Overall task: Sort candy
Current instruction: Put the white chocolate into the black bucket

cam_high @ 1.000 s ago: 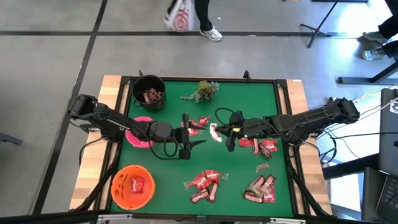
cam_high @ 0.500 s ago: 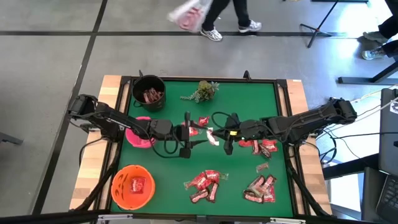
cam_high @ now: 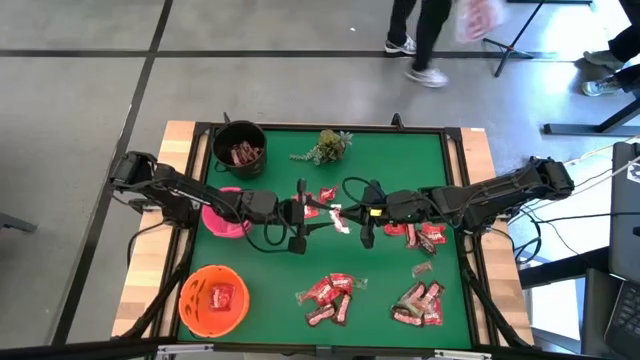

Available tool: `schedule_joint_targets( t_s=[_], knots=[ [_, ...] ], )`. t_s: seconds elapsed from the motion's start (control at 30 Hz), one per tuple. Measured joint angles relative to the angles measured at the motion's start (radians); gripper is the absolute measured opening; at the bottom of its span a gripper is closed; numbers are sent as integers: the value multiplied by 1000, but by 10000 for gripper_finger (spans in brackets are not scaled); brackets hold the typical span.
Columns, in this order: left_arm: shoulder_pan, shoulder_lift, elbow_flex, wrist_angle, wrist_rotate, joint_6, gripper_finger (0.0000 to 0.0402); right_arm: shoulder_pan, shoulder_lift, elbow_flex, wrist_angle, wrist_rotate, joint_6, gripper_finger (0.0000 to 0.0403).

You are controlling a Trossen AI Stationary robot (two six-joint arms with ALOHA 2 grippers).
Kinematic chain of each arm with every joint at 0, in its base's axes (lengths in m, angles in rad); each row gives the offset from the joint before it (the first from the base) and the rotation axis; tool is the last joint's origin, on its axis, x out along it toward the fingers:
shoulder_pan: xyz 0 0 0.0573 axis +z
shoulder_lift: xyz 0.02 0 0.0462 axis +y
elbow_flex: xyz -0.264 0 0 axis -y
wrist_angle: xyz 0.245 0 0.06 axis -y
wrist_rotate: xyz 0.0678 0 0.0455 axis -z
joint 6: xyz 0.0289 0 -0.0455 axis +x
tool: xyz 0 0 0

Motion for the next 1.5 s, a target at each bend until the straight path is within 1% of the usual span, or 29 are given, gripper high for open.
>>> schedule_joint_targets(
  t_s=[0.13,0.2,0.3,0.37,0.53,0.63,0.73,0.87,1.0,1.1,1.2,1.3,1.4,1.5],
  knots=[
    [0,0,0,0,-9,7,111,0,0,0,6,-6,0,3],
    [0,0,0,-1,-10,7,83,0,0,0,7,-6,-3,3],
    [0,0,0,-5,-9,18,29,0,0,0,8,-6,-16,3],
    [0,0,0,-7,-10,32,8,0,0,0,9,-6,-27,3],
    [0,0,0,-5,-18,65,1,0,0,0,12,1,-68,3],
    [-1,-8,0,-26,-37,86,0,0,-2,0,13,12,-95,18],
    [-3,-38,0,-95,-47,87,0,0,-12,0,24,9,-111,57],
    [-18,-104,0,-202,-85,82,0,0,-12,1,23,5,-133,133],
    [-62,-210,0,-368,-120,79,0,0,-15,1,21,47,-173,204],
    [-113,-314,2,-521,-129,49,0,0,-17,1,22,73,-189,236],
    [-181,-408,30,-696,-176,-3,0,0,-17,1,19,108,-219,249],
    [-226,-458,69,-825,-198,-76,0,0,-17,1,23,131,-240,248],
    [-228,-448,68,-858,-184,-154,0,0,-17,1,42,142,-254,243],
    [-193,-382,57,-857,-148,-217,4,0,-17,1,42,142,-254,242]
  ],
)
